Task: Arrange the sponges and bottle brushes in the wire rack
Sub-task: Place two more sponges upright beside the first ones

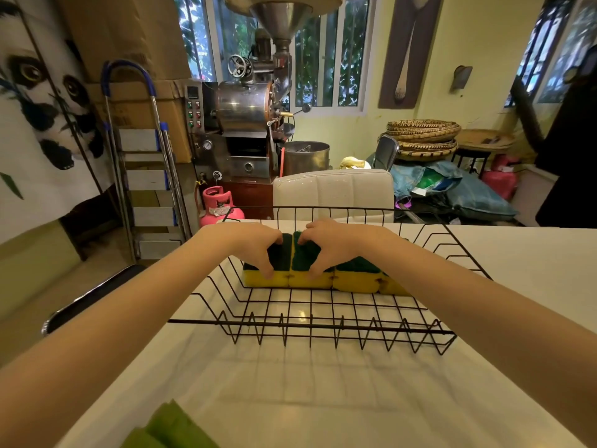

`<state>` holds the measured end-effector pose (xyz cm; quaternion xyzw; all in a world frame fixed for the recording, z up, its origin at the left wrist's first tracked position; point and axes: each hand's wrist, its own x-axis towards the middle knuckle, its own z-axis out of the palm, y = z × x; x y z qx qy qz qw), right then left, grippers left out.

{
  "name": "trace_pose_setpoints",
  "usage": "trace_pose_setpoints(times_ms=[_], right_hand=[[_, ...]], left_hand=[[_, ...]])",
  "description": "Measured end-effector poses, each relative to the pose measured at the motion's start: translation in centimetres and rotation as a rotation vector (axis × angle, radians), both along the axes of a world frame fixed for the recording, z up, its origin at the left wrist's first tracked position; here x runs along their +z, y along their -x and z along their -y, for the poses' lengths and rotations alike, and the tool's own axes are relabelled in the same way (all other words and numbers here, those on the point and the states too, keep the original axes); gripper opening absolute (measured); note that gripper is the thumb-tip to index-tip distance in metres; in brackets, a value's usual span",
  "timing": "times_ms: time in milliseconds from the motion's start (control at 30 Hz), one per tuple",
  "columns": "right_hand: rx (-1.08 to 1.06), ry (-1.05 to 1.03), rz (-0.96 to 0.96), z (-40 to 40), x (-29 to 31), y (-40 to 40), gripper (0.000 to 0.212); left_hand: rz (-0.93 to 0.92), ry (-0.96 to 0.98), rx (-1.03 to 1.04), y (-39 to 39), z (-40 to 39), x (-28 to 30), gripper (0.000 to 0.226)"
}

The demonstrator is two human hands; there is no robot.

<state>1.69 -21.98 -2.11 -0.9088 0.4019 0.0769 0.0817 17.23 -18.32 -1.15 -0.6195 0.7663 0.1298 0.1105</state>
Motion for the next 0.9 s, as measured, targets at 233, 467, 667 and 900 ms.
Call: trace_pose_setpoints(times_ms=[233,467,667,900], right_hand=[[-0.021,-0.008,0.236,-5.1,2.5,1.8,0.068],[-0.05,-0.011,0.41,-13.1,3.8,7.1,0.071],[-0.182,0.064,0.577,-19.5,1.4,12.8,0.08],[-0.302,-0.088,0.511,-25.7,-1.2,18.6,0.04]], left_hand=[[-0.144,0.01,-0.093,2.2,-5.2,3.2,0.075],[-0.409,0.116,-0.219,5.8,-12.8,4.5,0.064],[-0.606,0.16,-0.318,10.3,-18.7,1.6,0.089],[-0.647,-0.092,-0.459,14.0,-21.9,-2.9,0.097]])
